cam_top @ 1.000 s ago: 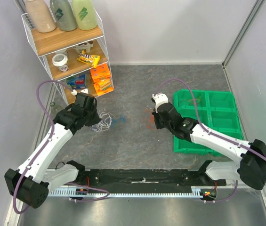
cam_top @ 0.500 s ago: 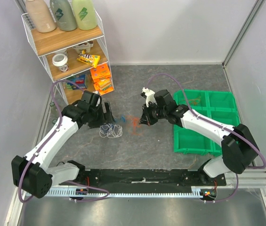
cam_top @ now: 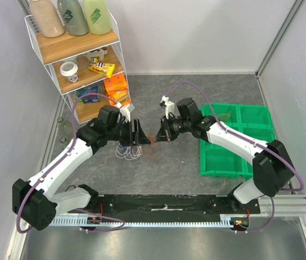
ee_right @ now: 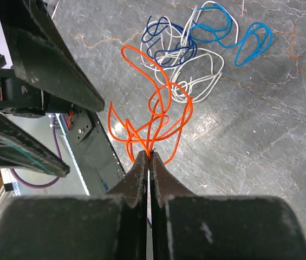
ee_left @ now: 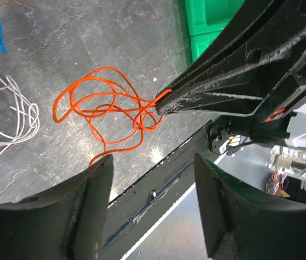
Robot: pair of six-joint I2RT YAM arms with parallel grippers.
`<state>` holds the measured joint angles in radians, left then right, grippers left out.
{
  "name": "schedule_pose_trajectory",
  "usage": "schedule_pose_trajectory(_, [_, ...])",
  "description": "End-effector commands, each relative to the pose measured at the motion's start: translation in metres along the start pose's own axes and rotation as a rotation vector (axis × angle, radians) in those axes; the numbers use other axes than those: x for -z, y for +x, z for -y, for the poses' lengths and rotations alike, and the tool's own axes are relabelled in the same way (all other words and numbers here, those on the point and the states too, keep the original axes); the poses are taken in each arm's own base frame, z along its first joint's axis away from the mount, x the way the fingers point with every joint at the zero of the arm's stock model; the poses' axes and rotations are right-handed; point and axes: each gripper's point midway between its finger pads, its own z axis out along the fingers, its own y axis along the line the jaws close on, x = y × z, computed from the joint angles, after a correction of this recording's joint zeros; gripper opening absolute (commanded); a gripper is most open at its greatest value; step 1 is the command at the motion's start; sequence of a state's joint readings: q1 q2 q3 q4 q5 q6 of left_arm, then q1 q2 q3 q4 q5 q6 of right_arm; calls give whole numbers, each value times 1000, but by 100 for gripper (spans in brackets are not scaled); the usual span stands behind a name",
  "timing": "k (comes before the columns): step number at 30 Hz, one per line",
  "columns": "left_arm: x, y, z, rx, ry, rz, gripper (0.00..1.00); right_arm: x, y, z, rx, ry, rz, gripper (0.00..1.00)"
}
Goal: Untangle the cables
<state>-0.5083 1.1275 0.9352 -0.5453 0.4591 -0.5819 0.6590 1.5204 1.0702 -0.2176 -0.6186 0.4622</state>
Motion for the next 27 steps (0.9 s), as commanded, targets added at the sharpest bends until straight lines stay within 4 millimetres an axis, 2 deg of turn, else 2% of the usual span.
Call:
schedule_pose_trajectory(1, [0, 1, 14, -67, 73, -5, 64, 3, -27, -13, 12, -52, 63, 0])
schedule_pose_trajectory(4, [3, 3, 5, -66, 16, 12, 65, 6, -31, -12, 8, -49, 83, 0])
schedule_pose_trajectory(9, [13, 0, -14, -104, -101, 46, 84, 6, -31, -18, 9, -86, 76, 0])
schedule_pose_trajectory(12, [8, 0, -15, -104, -98, 25, 91, 7, -30, -22, 17, -114, 72, 0])
schedule_pose_trajectory(14, [-2, 3, -18, -88, -95, -16, 88, 8, -31, -26, 21, -131, 73, 0])
schedule_pose_trajectory(16, [-9, 2, -19, -83, -94, -29, 78, 9, -33, -28, 27, -136, 79, 0])
schedule_pose_trajectory(20, [-13, -9, -17, -92, -95, -8, 53, 9, -37, -28, 26, -137, 83, 0])
schedule_pose_trajectory(24, [-14, -15, -15, -102, -96, -4, 12, 7, -39, -26, 21, -126, 87, 0])
schedule_pose_trajectory(26, [-15, -18, -14, -101, -95, 2, 2, 6, -41, -15, -3, -64, 94, 4])
schedule_pose_trajectory(27, [-17, -18, -13, -98, -87, 1, 2, 5, -41, -5, -17, -3, 98, 14])
